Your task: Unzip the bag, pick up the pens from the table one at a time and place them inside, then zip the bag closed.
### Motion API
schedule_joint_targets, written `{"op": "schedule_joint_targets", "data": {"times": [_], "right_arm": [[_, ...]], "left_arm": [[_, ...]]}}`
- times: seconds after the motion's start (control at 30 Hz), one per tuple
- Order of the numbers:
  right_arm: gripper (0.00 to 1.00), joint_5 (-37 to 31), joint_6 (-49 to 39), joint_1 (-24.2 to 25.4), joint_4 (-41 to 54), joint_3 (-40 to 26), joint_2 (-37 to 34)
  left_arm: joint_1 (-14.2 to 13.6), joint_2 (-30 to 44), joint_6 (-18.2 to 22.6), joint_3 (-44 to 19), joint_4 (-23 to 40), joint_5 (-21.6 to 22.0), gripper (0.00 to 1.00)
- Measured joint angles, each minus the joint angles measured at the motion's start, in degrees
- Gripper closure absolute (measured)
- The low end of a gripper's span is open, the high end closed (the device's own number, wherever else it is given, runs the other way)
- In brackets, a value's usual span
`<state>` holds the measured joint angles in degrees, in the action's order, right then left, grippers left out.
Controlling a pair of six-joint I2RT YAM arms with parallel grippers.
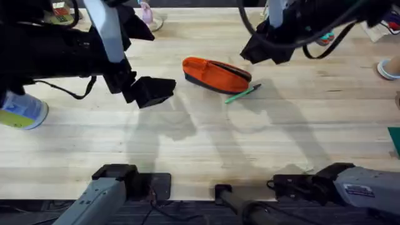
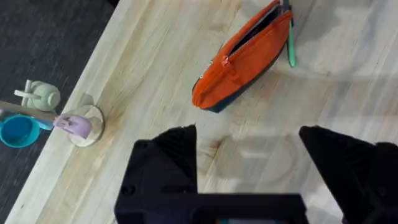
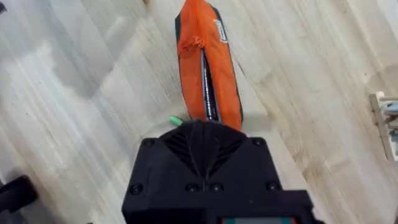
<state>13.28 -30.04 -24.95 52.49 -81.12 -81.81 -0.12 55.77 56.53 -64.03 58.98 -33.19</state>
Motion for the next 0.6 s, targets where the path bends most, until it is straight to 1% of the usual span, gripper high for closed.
{"op": "schedule_joint_targets", "data": {"times": [0.13,0.27,0.4,0.43,0.47,0.6], "right_arm": [[0.972,0.0,1.0,0.0,4.6,-4.3,-3.0],[0.972,0.0,1.5,0.0,7.0,-6.6,-6.4],[0.972,0.0,1.6,0.0,7.7,-7.0,-8.7],[0.972,0.0,1.6,0.0,7.6,-7.0,-10.9],[0.972,0.0,1.6,0.0,7.3,-7.1,-14.9],[0.971,0.0,1.7,0.0,7.2,-7.1,-17.4]], "left_arm": [[0.0,0.0,0.0,0.0,0.0,0.0,0.008],[0.0,0.0,0.0,0.0,0.0,0.0,0.008],[0.0,0.0,0.0,0.0,0.0,0.0,0.008],[0.0,0.0,0.0,0.0,0.0,0.0,0.008],[0.0,0.0,0.0,0.0,0.0,0.0,0.007],[0.0,0.0,0.0,0.0,0.0,0.0,0.007]]}}
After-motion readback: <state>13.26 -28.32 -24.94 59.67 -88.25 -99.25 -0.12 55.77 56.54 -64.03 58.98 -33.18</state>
